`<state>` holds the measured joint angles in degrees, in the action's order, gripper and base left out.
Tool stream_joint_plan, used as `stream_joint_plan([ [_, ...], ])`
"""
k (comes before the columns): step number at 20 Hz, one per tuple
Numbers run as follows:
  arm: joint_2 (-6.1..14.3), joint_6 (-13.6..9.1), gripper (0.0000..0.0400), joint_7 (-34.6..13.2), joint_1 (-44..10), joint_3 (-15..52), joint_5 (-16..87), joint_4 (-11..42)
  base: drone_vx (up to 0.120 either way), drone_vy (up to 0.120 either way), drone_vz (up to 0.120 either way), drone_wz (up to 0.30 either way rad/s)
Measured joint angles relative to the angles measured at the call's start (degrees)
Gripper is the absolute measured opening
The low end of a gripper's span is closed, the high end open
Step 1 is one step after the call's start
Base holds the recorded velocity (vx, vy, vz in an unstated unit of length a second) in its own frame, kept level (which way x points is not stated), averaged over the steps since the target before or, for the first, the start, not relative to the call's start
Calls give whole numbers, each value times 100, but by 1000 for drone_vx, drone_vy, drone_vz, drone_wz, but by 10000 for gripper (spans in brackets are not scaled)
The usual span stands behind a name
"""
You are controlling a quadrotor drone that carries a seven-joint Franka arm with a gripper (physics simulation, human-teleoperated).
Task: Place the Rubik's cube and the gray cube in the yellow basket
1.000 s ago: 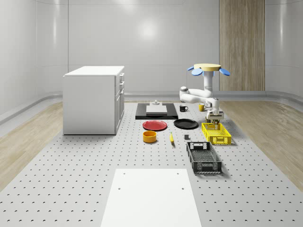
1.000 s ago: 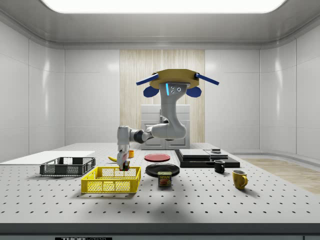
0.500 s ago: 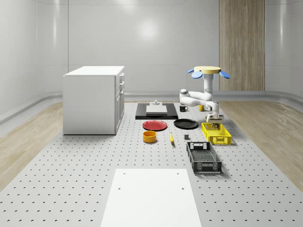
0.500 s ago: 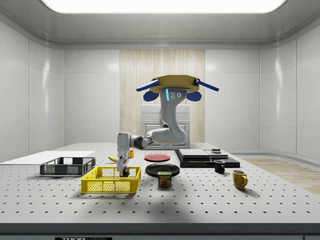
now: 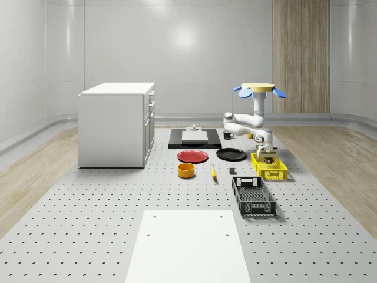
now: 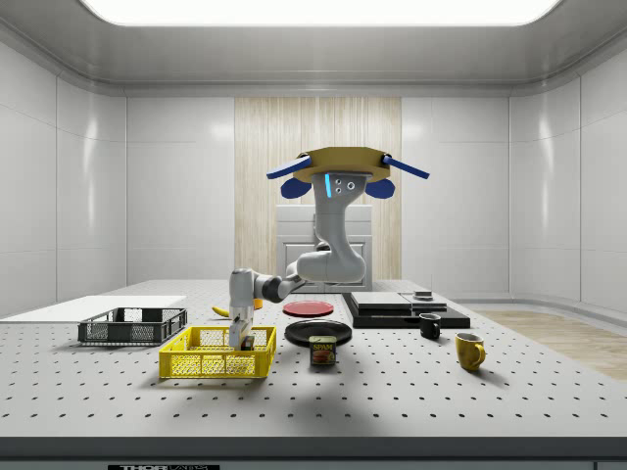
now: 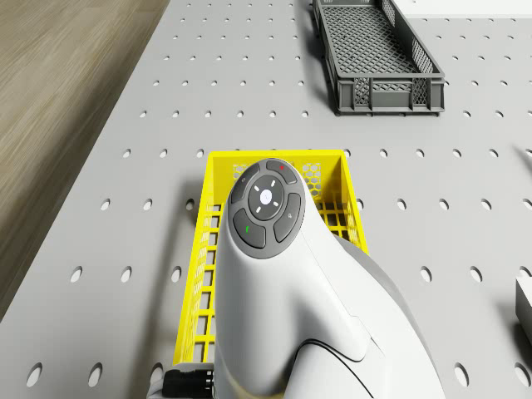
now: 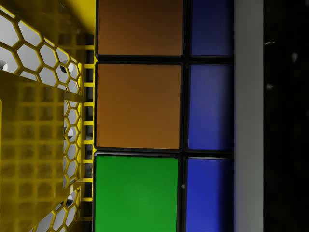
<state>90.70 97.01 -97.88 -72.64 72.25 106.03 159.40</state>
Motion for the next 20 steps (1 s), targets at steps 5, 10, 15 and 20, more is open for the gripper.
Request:
stream_joint_plan([
  [5, 17, 273, 369, 532, 189, -252, 170, -124, 0, 0, 0, 0],
  [10, 219, 214, 392, -551, -310, -99, 106, -9, 0, 0, 0, 0],
  [15, 194, 38, 398, -236, -78, 301, -287, 90, 0, 0, 0, 0],
  [20, 169, -147, 399, -93, 65, 759, -719, 180, 0, 0, 80, 0],
])
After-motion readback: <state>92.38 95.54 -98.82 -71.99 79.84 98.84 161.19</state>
